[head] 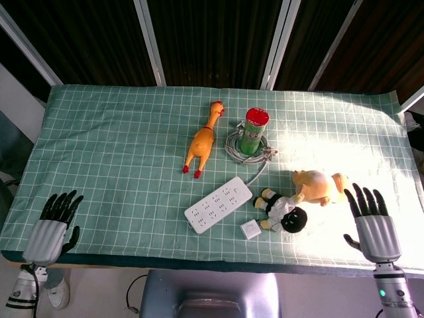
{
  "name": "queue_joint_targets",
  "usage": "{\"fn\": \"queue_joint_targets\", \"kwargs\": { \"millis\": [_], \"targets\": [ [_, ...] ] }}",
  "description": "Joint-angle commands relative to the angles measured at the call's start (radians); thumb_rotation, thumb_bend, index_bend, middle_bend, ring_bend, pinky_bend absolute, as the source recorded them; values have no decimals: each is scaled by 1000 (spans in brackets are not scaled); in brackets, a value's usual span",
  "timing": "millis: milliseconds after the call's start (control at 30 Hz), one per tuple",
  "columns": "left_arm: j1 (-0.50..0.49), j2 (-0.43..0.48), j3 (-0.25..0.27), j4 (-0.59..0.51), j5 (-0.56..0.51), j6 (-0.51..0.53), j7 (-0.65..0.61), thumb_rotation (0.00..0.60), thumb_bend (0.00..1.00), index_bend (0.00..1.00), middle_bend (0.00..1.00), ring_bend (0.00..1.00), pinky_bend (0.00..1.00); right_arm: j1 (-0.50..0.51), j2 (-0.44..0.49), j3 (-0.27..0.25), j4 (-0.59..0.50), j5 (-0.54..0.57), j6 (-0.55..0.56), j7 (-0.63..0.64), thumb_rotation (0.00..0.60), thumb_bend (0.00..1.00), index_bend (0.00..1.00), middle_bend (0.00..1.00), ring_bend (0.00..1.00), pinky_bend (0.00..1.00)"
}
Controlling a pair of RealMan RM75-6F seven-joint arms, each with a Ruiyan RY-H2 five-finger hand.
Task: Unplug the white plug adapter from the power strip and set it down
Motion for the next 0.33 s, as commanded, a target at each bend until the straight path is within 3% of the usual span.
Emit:
{"fn": "queue_joint_targets", "kwargs": {
  "millis": [33,333],
  "targets": [
    [40,46,4,21,-15,14,-76,592,532,0,0,0,63,-53,4,39,47,33,30,76,600,181,0,0,0,61],
    [55,61,8,33,91,32,-125,600,532,0,0,0,63,-69,17,47,56,-6,2,93,600,180,0,0,0,61]
  ]
}}
